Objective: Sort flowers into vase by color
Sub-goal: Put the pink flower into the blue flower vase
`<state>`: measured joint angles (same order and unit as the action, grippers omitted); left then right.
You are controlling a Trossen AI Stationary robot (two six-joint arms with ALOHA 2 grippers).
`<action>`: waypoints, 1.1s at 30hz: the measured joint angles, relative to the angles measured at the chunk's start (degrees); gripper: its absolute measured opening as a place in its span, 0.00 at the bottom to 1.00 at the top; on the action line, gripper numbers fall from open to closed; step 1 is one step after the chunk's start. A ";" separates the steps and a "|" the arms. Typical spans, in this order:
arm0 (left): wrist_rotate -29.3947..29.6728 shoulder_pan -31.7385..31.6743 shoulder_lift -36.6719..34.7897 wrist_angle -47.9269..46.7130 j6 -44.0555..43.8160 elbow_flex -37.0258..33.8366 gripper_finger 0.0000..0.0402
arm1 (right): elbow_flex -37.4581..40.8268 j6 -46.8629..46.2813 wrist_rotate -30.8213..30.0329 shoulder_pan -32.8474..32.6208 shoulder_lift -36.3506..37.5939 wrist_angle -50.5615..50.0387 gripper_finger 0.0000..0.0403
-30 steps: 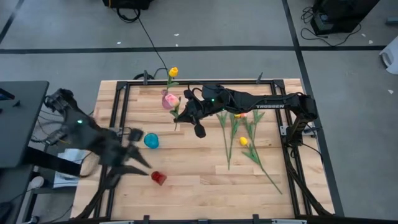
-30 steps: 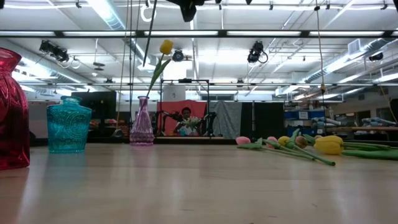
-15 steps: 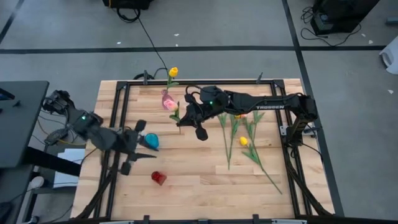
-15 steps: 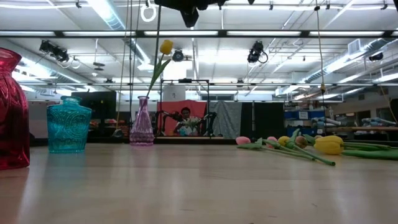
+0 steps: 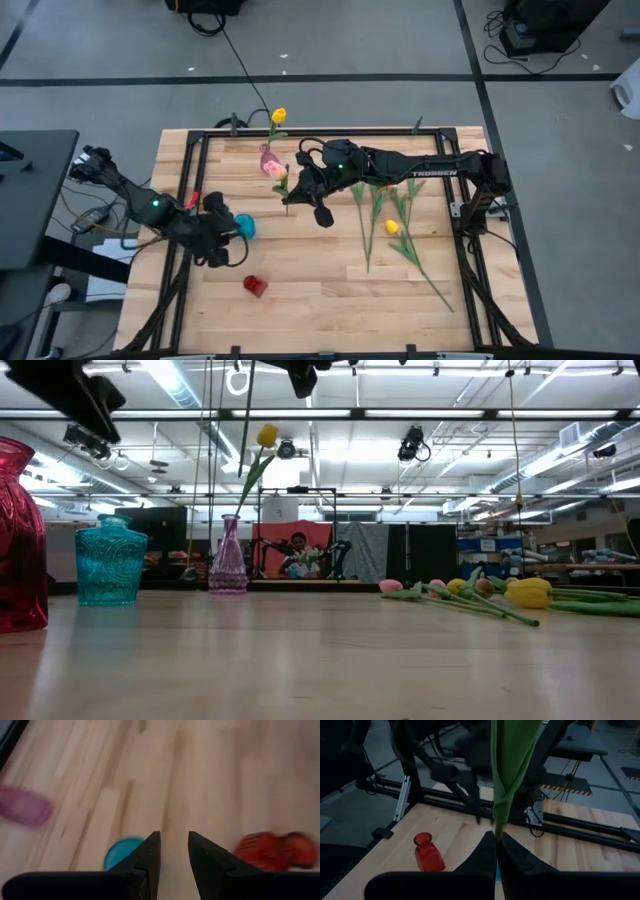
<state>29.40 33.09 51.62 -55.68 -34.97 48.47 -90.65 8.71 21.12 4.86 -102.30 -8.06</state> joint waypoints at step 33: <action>-7.54 -14.11 12.60 -5.66 -0.69 -2.73 0.55 | 0.00 0.44 0.02 -1.53 -0.04 -0.19 0.04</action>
<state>21.86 18.98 64.23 -61.33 -35.66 45.74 -90.65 9.15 21.15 3.33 -102.35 -8.25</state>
